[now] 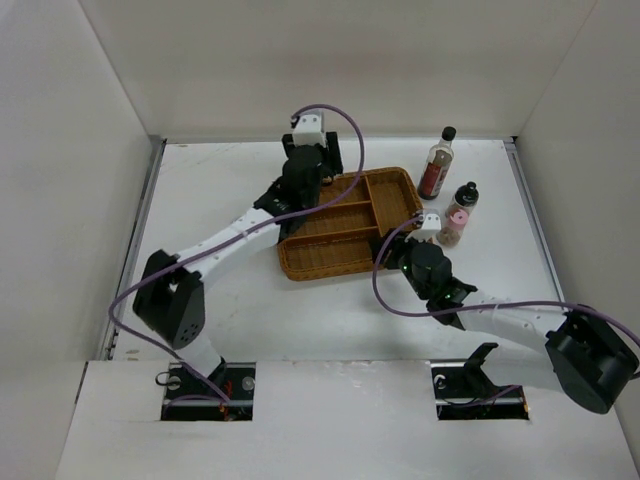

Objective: Organize the condiment bottles

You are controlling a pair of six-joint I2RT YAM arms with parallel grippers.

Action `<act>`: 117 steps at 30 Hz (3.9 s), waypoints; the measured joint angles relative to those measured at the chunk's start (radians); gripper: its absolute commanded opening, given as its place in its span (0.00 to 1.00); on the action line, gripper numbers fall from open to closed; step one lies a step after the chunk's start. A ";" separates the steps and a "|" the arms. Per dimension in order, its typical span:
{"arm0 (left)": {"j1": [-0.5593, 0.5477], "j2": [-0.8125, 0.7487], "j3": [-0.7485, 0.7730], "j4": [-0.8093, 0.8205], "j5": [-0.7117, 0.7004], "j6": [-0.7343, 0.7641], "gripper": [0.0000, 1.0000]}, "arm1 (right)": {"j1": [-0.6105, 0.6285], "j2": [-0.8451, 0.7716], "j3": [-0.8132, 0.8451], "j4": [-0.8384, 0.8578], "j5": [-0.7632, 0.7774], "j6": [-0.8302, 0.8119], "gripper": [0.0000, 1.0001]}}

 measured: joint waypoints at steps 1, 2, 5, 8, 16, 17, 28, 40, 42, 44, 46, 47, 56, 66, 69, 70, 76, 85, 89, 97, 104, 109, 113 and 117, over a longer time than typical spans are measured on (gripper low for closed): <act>-0.001 0.032 0.000 -0.005 0.005 0.001 0.35 | 0.000 -0.008 -0.002 0.001 0.006 0.000 0.64; -0.002 0.061 0.000 -0.015 0.010 0.003 0.35 | 0.000 -0.014 -0.003 0.001 0.010 0.000 0.65; -0.005 0.120 0.000 -0.034 0.015 0.005 0.35 | 0.000 -0.019 -0.003 0.000 0.019 0.000 0.65; -0.004 0.151 0.000 -0.027 0.018 0.008 0.35 | 0.000 -0.019 -0.003 0.000 0.024 0.001 0.65; 0.014 0.238 0.022 0.024 0.018 0.011 0.35 | 0.000 -0.019 -0.003 0.000 0.024 0.001 0.66; 0.018 0.251 0.022 0.027 0.018 0.011 0.35 | 0.000 -0.019 -0.003 0.000 0.024 0.001 0.66; 0.039 0.342 0.022 0.027 0.016 0.011 0.48 | 0.000 -0.016 -0.003 0.000 0.023 0.001 0.68; 0.041 0.338 0.022 0.068 0.001 0.012 0.76 | -0.001 -0.013 -0.003 0.000 0.024 0.001 0.71; 0.039 0.324 0.022 0.067 0.000 0.012 0.78 | -0.001 -0.013 -0.003 0.000 0.024 0.001 0.71; 0.034 0.298 0.022 0.065 -0.002 0.011 0.79 | -0.002 -0.013 -0.003 0.000 0.025 0.001 0.70; 0.023 0.260 0.022 0.061 -0.004 0.011 0.79 | -0.003 -0.013 -0.003 0.000 0.027 0.001 0.69; 0.015 0.233 0.020 0.060 -0.005 0.011 0.79 | -0.003 -0.014 -0.003 0.000 0.028 0.002 0.67; -0.085 -0.222 -0.239 0.086 -0.016 0.010 0.74 | -0.008 -0.029 -0.005 -0.001 0.032 0.005 0.36; 0.135 -0.597 -0.671 -0.193 -0.140 -0.113 0.86 | -0.013 -0.029 -0.005 -0.002 0.035 0.020 0.79; 0.224 -0.558 -0.713 -0.239 -0.102 -0.142 0.87 | -0.013 -0.028 -0.005 -0.001 0.036 0.019 0.83; 0.248 -0.529 -0.713 -0.243 -0.082 -0.149 0.87 | -0.013 -0.025 -0.005 0.002 0.036 0.020 0.83; 0.320 -0.352 -0.713 -0.190 -0.015 -0.166 0.87 | -0.013 -0.003 -0.005 0.003 0.031 0.019 0.86; 0.328 -0.212 -0.671 -0.102 0.015 -0.171 0.71 | -0.006 0.002 -0.005 0.003 0.025 0.019 0.86; 0.335 -0.197 -0.666 -0.074 0.009 -0.170 0.48 | -0.006 0.002 -0.005 0.003 0.023 0.019 0.86; 0.303 -0.352 -0.704 -0.142 -0.030 -0.162 0.34 | -0.006 0.002 -0.005 0.003 0.023 0.017 0.89; 0.132 -0.560 -0.604 -0.199 -0.066 -0.142 0.34 | -0.006 -0.013 -0.010 0.003 0.037 0.005 0.45; -0.016 -0.444 -0.440 -0.171 -0.052 -0.129 0.34 | -0.008 -0.082 -0.032 -0.003 0.083 0.003 0.28; -0.074 -0.240 -0.290 -0.130 0.001 -0.112 0.34 | -0.008 -0.131 -0.035 -0.012 0.129 -0.002 0.34; -0.085 -0.023 -0.130 -0.114 0.050 -0.097 0.33 | -0.008 -0.190 -0.047 -0.026 0.177 -0.010 0.37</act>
